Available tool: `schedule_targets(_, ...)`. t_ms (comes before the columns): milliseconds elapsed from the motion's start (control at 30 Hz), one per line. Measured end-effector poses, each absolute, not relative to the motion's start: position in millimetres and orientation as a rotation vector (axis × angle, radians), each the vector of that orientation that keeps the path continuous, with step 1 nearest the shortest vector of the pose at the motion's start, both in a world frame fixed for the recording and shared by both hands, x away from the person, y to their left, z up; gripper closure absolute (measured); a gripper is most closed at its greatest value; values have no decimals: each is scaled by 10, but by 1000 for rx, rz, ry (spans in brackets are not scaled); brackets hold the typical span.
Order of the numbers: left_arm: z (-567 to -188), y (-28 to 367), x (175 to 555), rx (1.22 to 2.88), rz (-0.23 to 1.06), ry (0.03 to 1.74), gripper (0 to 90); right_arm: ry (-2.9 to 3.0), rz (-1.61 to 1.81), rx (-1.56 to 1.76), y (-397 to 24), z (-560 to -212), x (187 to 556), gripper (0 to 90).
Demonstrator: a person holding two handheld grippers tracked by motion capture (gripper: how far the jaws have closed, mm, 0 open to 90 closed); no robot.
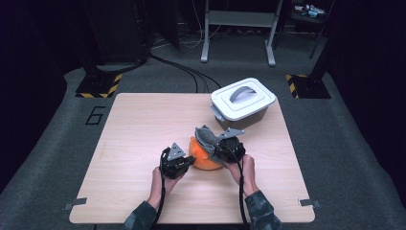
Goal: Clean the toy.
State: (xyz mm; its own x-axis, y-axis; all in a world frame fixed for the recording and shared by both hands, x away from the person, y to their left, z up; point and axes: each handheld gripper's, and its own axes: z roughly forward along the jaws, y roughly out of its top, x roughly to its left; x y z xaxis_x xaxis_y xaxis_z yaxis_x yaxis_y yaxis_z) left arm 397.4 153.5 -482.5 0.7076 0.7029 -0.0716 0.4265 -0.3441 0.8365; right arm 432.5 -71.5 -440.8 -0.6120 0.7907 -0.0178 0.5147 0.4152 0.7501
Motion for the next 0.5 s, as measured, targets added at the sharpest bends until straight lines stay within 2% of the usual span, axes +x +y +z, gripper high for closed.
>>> schedule_targets(300, -4781, 1513, 3972, 1984, 394, 880, 883, 2264, 1078, 1039, -619, -4183, 4098, 761)
schedule_targets(500, -4791, 1518, 3986, 1979, 392, 898, 884, 2304, 1010, 951, -381, -4258, 4049, 761)
